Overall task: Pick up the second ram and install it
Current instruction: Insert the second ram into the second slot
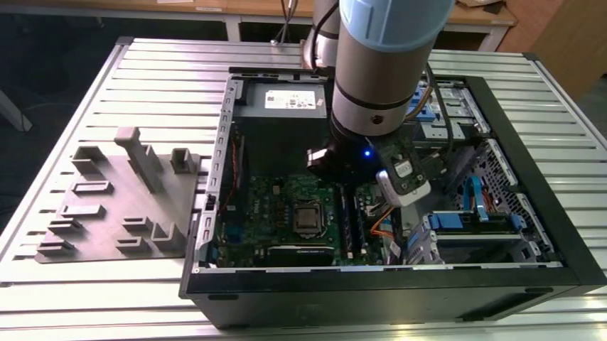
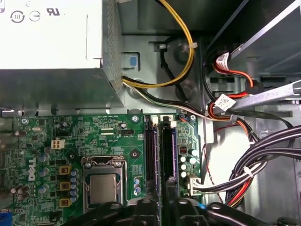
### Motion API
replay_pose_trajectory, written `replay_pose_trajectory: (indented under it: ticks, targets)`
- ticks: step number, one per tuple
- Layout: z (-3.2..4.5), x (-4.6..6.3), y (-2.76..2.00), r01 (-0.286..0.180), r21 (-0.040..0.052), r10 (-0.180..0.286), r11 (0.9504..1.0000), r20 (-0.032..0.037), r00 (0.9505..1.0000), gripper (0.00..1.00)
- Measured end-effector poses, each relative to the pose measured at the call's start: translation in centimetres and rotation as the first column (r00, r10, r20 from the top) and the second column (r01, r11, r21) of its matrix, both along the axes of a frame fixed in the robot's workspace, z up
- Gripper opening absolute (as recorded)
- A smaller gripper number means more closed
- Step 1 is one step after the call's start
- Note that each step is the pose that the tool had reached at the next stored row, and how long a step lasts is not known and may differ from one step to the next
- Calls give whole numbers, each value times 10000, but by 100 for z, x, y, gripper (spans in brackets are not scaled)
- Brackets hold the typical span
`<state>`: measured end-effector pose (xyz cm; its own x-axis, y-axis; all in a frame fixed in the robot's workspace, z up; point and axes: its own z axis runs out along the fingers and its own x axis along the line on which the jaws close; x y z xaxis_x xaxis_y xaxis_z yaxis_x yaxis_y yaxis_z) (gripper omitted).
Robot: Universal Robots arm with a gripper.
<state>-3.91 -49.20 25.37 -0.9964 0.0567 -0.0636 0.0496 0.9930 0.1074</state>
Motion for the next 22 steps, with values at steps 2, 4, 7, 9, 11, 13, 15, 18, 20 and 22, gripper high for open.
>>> replay_pose_trajectory:
  ticks: [2,4,7,9,11,13,15,18,20,22]
  targets:
    - [0,0,0,28,0,-28,10000,0,10000,8]
    - [0,0,0,55,0,-55,10000,0,10000,7]
    - [0,0,0,92,-4,-92,10000,0,10000,7]
    - [1,-1,2,97,-209,-97,9997,2,10000,7]
    - [0,0,3,94,-348,-94,9993,4,10000,7]
    - [-1,1,2,92,-385,-92,9992,4,10000,7]
    - [-1,0,2,94,-409,-94,9991,4,10000,7]
    - [-1,0,2,94,-446,-94,9990,5,10000,7]
    - [0,0,2,93,-470,-93,9988,5,10000,7]
    - [0,0,2,94,-495,-93,9987,5,10000,7]
